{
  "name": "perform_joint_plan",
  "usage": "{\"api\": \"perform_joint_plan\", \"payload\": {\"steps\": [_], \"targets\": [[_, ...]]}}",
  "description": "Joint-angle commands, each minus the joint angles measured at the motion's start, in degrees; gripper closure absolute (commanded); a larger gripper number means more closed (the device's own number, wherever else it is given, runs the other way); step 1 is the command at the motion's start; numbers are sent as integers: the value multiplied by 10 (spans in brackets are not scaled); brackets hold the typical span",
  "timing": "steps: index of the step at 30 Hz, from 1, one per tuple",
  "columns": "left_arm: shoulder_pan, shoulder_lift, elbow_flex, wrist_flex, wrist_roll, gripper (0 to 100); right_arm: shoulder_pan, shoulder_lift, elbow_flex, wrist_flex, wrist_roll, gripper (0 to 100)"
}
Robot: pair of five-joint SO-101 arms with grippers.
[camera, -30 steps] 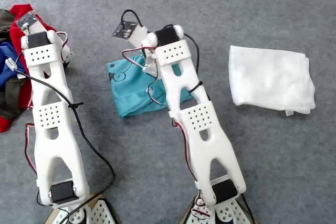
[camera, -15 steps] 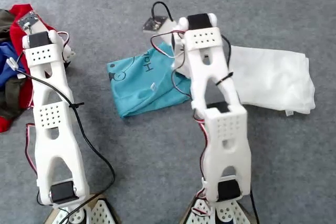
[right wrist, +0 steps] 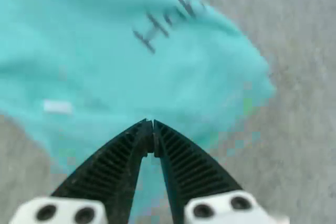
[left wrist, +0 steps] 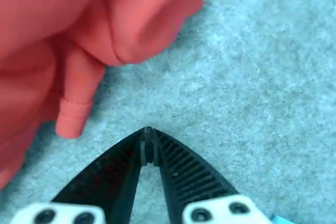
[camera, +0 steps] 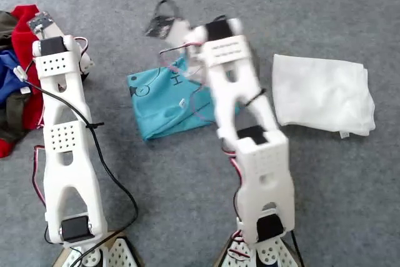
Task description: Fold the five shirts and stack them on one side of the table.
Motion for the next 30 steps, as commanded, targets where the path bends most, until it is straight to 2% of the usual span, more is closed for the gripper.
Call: {"api": "perform_joint_plan", "payload": {"steps": [1,4,12,16,20,25,30], "targets": [[6,-10,-25,-7,-9,970,-15,41,-66,-40,-30,983],[6,-10,-25,-7,-9,970,-4,88,-120,-6,-52,983],[7,-11,-25,-7,-11,970,28,159,-263,175,-55,983],[7,-11,-25,-7,-11,970,40,146,-272,177,-57,983],[7,-11,-25,-7,-11,970,42,109,-212,177,-57,983],[6,-11,-25,-7,-11,970,45,41,-51,177,-57,983],[7,-11,-25,-7,-11,970,93,-36,63,172,-54,983]]}}
